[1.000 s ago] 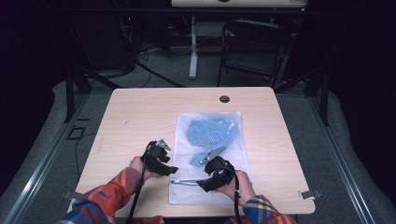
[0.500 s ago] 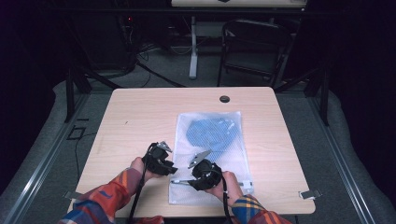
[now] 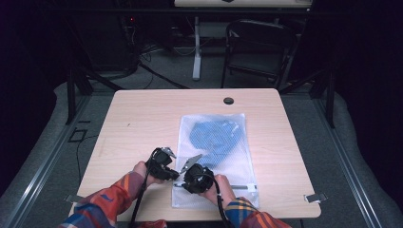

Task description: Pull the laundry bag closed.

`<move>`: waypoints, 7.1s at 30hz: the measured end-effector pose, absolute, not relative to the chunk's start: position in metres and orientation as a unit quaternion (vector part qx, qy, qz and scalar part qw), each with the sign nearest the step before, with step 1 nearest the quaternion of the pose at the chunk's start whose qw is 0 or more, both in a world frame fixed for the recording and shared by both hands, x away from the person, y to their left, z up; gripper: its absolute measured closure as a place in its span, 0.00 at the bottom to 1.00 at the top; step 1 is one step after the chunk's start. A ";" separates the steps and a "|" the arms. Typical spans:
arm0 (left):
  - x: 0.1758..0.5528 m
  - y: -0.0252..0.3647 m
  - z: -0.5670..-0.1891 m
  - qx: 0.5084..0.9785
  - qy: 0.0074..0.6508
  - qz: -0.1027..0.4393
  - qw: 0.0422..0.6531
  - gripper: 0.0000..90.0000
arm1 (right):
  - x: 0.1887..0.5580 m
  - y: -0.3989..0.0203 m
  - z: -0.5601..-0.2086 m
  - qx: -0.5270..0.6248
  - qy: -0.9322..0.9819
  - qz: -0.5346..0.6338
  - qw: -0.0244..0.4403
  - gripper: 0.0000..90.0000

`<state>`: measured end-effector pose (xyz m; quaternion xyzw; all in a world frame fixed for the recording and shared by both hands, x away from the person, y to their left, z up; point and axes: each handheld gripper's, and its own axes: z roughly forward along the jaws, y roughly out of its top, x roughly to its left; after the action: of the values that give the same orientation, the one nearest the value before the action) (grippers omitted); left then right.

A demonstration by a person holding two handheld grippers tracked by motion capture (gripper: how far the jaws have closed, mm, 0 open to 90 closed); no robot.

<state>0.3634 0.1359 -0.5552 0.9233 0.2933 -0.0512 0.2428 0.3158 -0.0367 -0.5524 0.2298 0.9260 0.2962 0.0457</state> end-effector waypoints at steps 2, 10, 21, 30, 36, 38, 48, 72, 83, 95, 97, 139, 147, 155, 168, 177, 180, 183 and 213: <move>0.363 0.136 -0.557 0.923 0.294 -0.055 0.242 0.96 | 0.317 -0.034 -0.555 0.233 0.925 0.298 0.044 0.87; 0.364 0.136 -0.558 0.921 0.299 -0.059 0.242 0.98 | 0.323 -0.028 -0.563 0.242 0.926 0.289 0.028 0.85; 0.364 0.137 -0.558 0.921 0.299 -0.059 0.242 1.00 | 0.324 -0.026 -0.565 0.246 0.921 0.304 0.006 0.86; 0.364 0.137 -0.559 0.921 0.299 -0.059 0.243 1.00 | 0.325 -0.025 -0.562 0.256 0.912 0.321 -0.015 0.88; 0.365 0.137 -0.559 0.922 0.297 -0.060 0.243 1.00 | 0.323 -0.020 -0.565 0.253 0.915 0.316 -0.001 0.88; 0.365 0.137 -0.559 0.922 0.296 -0.060 0.242 1.00 | 0.322 -0.019 -0.567 0.249 0.919 0.306 0.002 0.90; 0.359 0.139 -0.554 0.927 0.288 -0.073 0.228 0.97 | 0.318 -0.019 -0.569 0.243 0.917 0.315 0.020 0.91; 0.355 0.136 -0.556 0.929 0.283 -0.058 0.229 1.00 | 0.313 -0.022 -0.565 0.242 0.923 0.298 0.042 0.91; 0.356 0.136 -0.555 0.929 0.283 -0.062 0.230 1.00 | 0.314 -0.024 -0.565 0.238 0.926 0.291 0.038 0.91; 0.353 0.133 -0.557 0.930 0.279 -0.059 0.232 1.00 | 0.311 -0.023 -0.565 0.237 0.926 0.290 0.047 0.91; 0.354 0.134 -0.557 0.929 0.279 -0.062 0.234 1.00 | 0.311 -0.024 -0.564 0.239 0.926 0.289 0.045 0.91; 0.350 0.124 -0.558 0.933 0.263 -0.058 0.240 1.00 | 0.316 -0.039 -0.563 0.244 0.929 0.276 0.029 0.91; 0.348 0.124 -0.557 0.935 0.258 -0.050 0.237 1.00 | 0.315 -0.041 -0.564 0.233 0.930 0.284 0.036 0.91; 0.348 0.125 -0.558 0.933 0.259 -0.057 0.243 1.00 | 0.313 -0.042 -0.562 0.233 0.932 0.275 0.038 0.92; 0.349 0.125 -0.558 0.934 0.257 -0.058 0.242 1.00 | 0.314 -0.052 -0.561 0.229 0.936 0.266 0.036 0.92; 0.349 0.125 -0.559 0.933 0.256 -0.059 0.245 1.00 | 0.314 -0.055 -0.560 0.232 0.936 0.262 0.036 0.92; 0.349 0.126 -0.559 0.933 0.255 -0.059 0.245 1.00 | 0.313 -0.055 -0.560 0.231 0.936 0.262 0.036 0.92; 0.349 0.126 -0.559 0.933 0.255 -0.059 0.245 1.00 | 0.313 -0.056 -0.559 0.232 0.937 0.260 0.034 0.92; 0.346 0.123 -0.557 0.940 0.242 -0.042 0.237 1.00 | 0.317 -0.057 -0.559 0.263 0.929 0.261 0.022 0.97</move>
<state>0.3460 0.1227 -0.5571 0.9400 0.2418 -0.0423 0.2370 0.3166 -0.0573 -0.5593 0.2628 0.9287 0.2606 0.0220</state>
